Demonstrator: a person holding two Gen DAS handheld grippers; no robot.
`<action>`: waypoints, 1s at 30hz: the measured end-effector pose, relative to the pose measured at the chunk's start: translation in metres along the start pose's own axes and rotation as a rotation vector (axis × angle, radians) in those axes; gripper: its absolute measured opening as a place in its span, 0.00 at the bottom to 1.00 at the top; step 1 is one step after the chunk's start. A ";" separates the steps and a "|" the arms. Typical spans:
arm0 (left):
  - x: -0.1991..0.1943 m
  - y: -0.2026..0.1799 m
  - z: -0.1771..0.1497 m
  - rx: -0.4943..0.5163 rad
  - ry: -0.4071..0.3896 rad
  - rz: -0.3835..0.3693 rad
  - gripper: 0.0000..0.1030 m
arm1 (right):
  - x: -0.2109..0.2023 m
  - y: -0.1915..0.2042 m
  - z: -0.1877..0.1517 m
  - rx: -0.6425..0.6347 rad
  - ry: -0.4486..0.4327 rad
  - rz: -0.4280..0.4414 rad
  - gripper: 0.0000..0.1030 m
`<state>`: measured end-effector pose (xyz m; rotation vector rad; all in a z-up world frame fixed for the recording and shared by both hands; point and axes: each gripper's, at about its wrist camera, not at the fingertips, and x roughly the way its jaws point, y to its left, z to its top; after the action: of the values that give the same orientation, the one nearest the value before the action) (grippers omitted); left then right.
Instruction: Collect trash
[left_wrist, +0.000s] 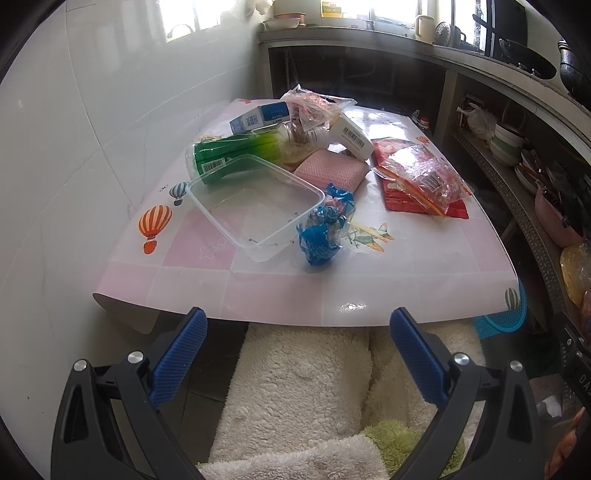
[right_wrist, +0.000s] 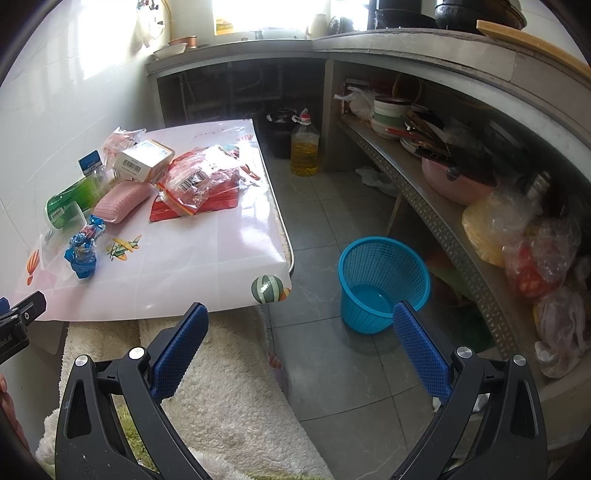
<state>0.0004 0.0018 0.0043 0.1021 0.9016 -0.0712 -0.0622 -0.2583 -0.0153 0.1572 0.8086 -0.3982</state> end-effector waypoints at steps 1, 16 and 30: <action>0.000 0.001 0.000 0.000 -0.001 0.000 0.95 | 0.000 0.000 0.000 -0.001 0.000 0.000 0.93; 0.003 0.002 -0.002 0.000 0.004 0.008 0.94 | 0.000 0.001 0.001 0.000 -0.002 0.000 0.93; 0.005 0.002 -0.003 0.000 0.009 0.015 0.94 | -0.001 0.001 0.000 0.000 -0.002 -0.003 0.93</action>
<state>0.0008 0.0036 -0.0014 0.1094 0.9092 -0.0563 -0.0624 -0.2574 -0.0142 0.1557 0.8065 -0.4011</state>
